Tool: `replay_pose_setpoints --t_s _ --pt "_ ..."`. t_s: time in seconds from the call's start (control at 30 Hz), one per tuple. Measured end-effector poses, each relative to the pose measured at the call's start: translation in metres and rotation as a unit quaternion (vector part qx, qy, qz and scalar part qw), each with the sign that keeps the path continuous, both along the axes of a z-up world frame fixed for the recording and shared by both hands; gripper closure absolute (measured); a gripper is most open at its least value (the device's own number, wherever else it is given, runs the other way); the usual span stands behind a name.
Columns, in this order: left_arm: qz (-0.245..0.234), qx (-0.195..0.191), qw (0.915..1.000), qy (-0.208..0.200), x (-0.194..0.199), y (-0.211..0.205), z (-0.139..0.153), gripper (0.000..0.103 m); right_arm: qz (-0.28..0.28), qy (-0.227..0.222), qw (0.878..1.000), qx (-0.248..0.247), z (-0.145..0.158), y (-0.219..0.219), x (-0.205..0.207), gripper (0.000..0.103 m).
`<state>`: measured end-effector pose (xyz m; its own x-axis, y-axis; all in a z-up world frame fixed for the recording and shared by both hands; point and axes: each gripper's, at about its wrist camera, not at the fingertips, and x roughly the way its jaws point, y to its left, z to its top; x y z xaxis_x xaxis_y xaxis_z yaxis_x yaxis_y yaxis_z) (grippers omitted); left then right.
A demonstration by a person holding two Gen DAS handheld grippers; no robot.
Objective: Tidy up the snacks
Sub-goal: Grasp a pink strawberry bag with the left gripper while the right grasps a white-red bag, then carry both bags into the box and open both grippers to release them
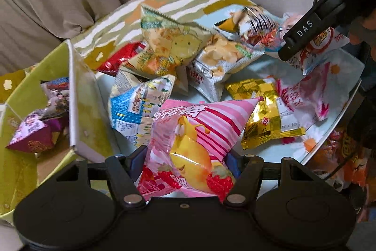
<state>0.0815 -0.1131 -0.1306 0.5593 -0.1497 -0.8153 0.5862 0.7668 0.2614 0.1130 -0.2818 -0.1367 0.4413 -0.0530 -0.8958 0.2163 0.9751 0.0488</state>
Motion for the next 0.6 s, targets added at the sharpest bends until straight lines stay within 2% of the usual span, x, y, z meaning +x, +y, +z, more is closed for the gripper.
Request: replay_pose_setpoints --t_s 0.17,0.33,0.6 --pt "0.023 -0.02 0.9992 -0.024 -0.018 0.007 0.029 0.032 0.013 -0.021 1.0 0.001 0.026 0.005 -0.015 0.017" --pt "0.067 -0.036 0.9952 -0.062 -0.026 0.02 0.063 0.032 0.048 -0.054 0.997 0.001 0.06 0.021 -0.022 0.017" --pt "0.161 -0.039 0.9778 -0.128 -0.024 0.067 0.11 0.032 0.132 -0.133 0.982 0.02 0.119 0.078 -0.008 0.017"
